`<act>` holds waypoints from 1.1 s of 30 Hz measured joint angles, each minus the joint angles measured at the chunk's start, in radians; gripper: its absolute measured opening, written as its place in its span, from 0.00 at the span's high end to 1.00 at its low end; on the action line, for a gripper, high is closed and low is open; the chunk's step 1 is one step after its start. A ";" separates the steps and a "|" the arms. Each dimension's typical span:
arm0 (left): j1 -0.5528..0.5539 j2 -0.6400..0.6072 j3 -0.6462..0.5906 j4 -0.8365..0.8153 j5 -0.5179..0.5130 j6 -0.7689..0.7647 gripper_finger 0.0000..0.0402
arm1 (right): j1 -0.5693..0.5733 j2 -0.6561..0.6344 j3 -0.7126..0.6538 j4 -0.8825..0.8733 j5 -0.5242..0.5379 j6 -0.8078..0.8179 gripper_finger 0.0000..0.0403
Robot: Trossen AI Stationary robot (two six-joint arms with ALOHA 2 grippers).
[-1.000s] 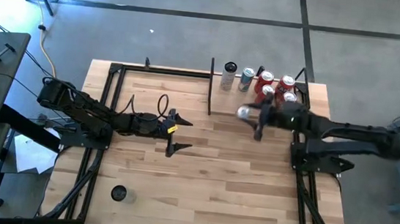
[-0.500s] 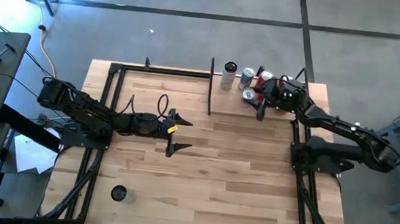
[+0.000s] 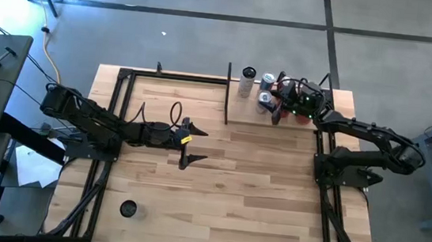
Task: Place canned beverage on shelf
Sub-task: Put the blue soda can on the shelf and align it with the other blue soda can
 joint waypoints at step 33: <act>-0.015 -0.099 0.048 -0.173 -0.115 -0.114 0.42 | 0.158 -0.203 0.002 -0.173 0.214 -0.027 0.76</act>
